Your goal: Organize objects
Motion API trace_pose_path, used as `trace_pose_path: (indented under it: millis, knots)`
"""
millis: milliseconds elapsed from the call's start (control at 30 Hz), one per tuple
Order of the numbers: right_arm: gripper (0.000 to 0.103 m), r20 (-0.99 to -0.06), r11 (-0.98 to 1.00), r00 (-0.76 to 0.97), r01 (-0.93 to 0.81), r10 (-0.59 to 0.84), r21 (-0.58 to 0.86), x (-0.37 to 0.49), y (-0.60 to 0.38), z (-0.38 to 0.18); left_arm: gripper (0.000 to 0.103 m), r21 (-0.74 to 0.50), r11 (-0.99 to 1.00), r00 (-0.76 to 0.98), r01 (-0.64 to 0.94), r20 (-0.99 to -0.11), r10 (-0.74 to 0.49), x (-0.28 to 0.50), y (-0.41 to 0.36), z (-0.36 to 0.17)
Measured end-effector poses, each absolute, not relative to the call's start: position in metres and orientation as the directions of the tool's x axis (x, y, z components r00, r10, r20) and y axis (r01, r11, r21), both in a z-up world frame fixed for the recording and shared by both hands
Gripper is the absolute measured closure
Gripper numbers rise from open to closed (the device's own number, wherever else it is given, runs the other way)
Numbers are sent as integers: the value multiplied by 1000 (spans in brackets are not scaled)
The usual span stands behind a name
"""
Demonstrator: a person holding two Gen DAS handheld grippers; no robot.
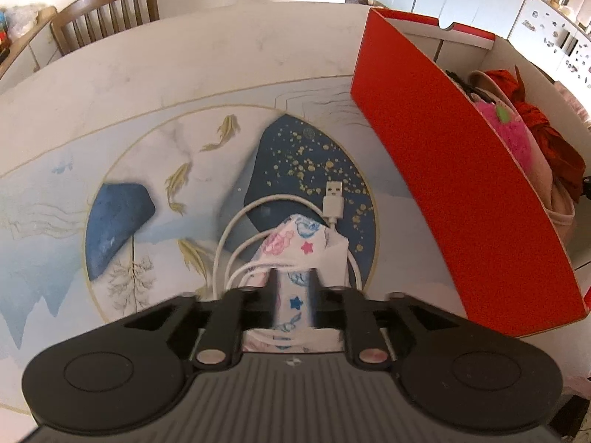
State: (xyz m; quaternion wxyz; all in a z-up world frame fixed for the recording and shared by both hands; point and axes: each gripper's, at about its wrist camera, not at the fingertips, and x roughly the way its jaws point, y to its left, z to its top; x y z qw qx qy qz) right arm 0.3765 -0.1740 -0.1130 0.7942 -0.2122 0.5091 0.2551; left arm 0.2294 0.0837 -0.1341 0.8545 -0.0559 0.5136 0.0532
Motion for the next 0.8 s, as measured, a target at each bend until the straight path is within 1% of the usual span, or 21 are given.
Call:
trace_pose_path:
  millis: [33, 67, 100, 233, 367, 467, 633, 800]
  knots:
    - [89, -917, 781, 351, -620, 190, -76, 377, -174, -113, 55, -37, 988, 468, -148, -883, 37, 230, 85, -134]
    - [89, -917, 781, 350, -620, 190, -75, 377, -174, -113, 49, -40, 989, 473, -145, -881, 33, 231, 85, -134]
    - [89, -917, 781, 351, -620, 190, -76, 377, -174, -113, 48, -48, 989, 477, -139, -878, 25, 231, 86, -133]
    - [89, -917, 781, 351, -620, 190, -75, 377, -174, -113, 48, -58, 992, 462, -114, -887, 1, 235, 88, -136]
    - [89, -917, 781, 351, -620, 189, -76, 377, -173, -113, 48, -24, 995, 439, -97, -898, 21, 240, 88, -143]
    - [89, -917, 781, 351, -620, 189, -76, 377, -174, -113, 48, -39, 995, 429, -89, -903, 3, 242, 89, -147]
    - [89, -918, 782, 349, -619, 189, -74, 377, -174, -113, 44, -26, 996, 431, -88, -902, 14, 243, 87, -150]
    - [89, -918, 783, 348, -618, 189, -73, 376, -174, -113, 45, 5, 997, 424, -74, -905, 36, 244, 82, -151]
